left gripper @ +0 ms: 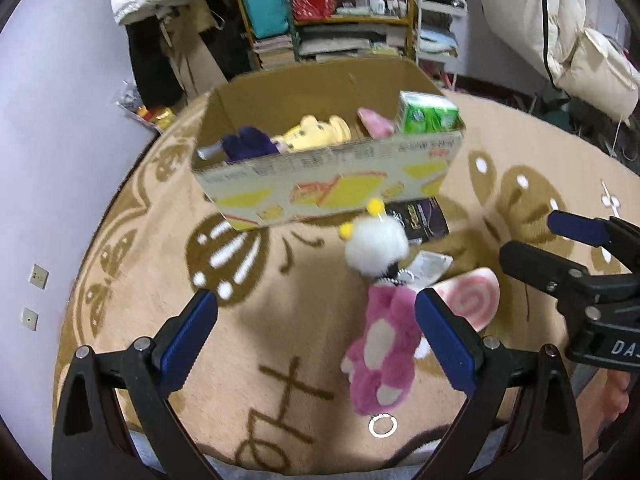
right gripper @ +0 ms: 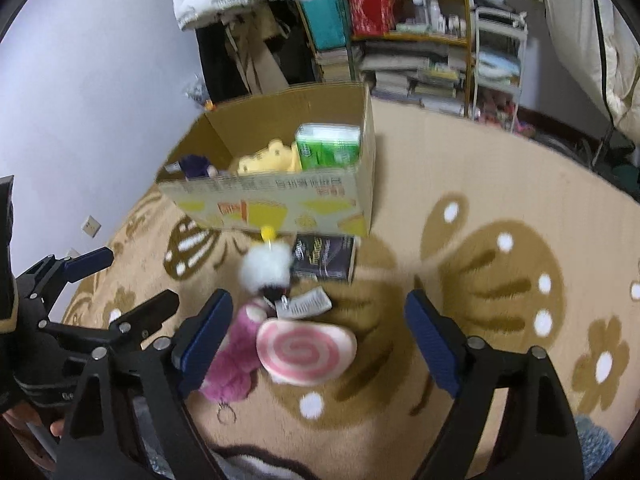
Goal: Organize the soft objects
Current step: 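Move both tools down toward the pink plush and swirl cushion on the rug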
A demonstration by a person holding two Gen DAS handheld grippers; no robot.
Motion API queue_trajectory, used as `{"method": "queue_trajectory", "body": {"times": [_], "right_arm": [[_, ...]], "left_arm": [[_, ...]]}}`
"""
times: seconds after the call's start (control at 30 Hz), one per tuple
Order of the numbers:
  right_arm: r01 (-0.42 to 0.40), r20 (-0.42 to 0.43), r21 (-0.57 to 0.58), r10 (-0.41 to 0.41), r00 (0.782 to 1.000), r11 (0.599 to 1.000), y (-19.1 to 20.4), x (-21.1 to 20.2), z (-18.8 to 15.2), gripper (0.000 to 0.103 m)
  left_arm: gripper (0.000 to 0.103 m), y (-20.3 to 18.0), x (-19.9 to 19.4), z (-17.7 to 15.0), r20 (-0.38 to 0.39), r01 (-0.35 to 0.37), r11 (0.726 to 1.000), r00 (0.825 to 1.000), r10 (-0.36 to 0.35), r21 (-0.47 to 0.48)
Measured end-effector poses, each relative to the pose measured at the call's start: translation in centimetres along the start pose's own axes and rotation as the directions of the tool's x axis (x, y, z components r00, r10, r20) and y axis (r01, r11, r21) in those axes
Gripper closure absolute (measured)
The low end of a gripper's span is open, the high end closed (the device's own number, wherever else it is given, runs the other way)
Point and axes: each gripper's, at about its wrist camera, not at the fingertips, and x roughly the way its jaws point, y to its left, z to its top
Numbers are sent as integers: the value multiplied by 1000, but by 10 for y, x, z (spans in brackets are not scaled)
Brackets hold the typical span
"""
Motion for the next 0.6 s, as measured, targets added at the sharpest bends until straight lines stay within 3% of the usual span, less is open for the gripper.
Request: {"method": "queue_trajectory", "body": {"times": [0.6], "right_arm": [[-46,-190,95,63,980,994,-14,59,-7,15]], "left_arm": [[5,-19,42,-10,-152,95,994,985,-87,46]]}}
